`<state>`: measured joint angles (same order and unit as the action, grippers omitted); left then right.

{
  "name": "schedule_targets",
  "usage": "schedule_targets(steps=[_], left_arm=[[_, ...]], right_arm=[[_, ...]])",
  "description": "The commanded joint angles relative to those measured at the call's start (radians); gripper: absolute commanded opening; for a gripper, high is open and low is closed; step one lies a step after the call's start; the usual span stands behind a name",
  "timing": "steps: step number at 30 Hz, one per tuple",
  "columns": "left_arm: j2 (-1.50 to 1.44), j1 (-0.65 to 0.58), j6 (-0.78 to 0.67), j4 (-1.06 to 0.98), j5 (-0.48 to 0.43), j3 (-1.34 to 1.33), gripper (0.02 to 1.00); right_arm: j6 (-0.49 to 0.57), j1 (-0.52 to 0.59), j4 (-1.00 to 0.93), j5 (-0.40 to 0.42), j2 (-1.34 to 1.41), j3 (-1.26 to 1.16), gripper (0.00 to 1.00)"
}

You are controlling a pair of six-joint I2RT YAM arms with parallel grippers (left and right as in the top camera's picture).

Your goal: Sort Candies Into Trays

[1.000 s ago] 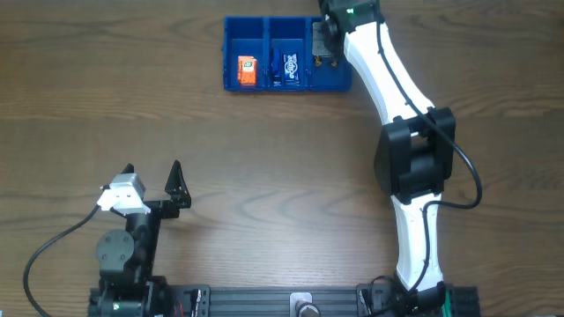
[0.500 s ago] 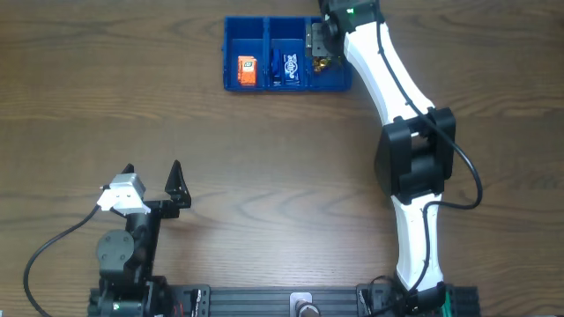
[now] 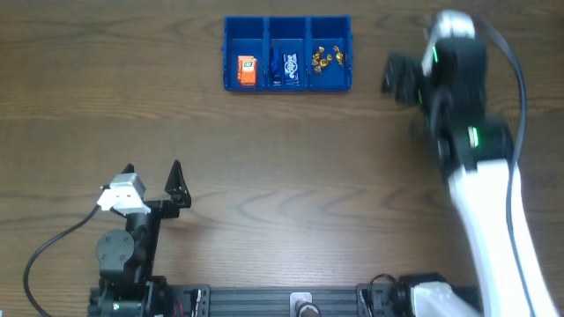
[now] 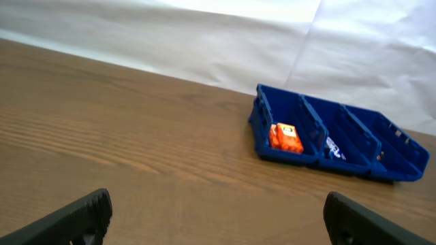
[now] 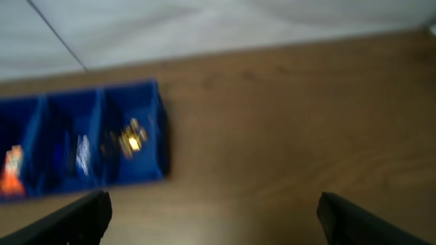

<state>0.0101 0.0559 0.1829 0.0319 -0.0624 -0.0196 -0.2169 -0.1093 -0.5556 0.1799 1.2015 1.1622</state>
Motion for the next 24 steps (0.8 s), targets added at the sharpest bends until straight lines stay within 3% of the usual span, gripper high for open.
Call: schedule_targets(steps=[1, 10, 24], left_arm=[[-0.006, -0.004, -0.003, 0.042, -0.009, 0.015, 0.998], [-0.006, -0.004, -0.003, 0.042, -0.009, 0.015, 0.998], [-0.006, -0.004, -0.003, 0.042, -0.009, 0.015, 0.996]], right_arm=[[0.017, 0.047, 0.157, 0.002, -0.371, -0.409, 0.998], [0.017, 0.089, 0.476, -0.074, -0.877, -0.974, 0.998], [0.095, 0.098, 0.504, -0.104, -1.118, -1.155, 0.998]])
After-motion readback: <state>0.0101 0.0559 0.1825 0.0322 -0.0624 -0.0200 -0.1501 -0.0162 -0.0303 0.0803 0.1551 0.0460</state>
